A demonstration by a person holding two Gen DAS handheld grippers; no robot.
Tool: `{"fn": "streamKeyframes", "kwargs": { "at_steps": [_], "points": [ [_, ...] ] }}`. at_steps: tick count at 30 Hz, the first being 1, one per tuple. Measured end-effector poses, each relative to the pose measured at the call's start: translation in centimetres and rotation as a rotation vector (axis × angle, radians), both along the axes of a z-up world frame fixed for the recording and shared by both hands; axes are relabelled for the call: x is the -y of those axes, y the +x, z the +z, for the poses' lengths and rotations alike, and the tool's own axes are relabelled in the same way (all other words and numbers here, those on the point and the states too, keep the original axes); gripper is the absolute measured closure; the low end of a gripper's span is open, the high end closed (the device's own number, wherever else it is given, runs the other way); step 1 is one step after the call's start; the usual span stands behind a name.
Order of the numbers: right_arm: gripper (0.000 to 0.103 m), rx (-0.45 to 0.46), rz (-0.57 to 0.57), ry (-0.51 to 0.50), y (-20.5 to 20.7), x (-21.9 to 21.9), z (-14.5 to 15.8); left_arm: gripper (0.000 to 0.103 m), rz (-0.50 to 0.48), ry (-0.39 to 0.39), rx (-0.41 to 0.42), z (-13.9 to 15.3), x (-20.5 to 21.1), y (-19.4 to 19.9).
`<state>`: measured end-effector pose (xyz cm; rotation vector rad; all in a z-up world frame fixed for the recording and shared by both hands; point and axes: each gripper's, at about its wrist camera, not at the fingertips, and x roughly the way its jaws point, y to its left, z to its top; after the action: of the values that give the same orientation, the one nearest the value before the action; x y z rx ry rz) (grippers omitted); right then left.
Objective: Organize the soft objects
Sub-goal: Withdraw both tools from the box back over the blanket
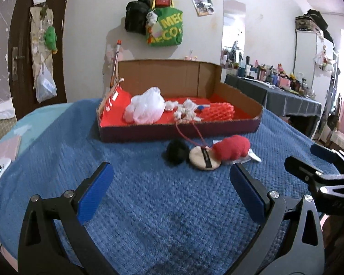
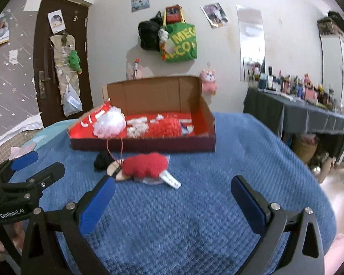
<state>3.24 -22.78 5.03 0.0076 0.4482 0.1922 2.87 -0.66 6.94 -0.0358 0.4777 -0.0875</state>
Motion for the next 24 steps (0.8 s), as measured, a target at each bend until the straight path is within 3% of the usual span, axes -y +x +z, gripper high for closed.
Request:
{"fn": "streamKeyframes", "kwargs": {
  "at_steps": [10,24],
  "points": [
    [0.0,-0.078,-0.023,0.009,0.8,0.4,-2.8,0.0,0.007,-0.002,-0.058,-1.7,-0.1,0.8],
    [0.0,-0.113,0.009,-0.004,2.9,-0.1,-2.7,0.0,-0.017,-0.004,-0.118,-1.4,-0.7,3.5]
  ]
}}
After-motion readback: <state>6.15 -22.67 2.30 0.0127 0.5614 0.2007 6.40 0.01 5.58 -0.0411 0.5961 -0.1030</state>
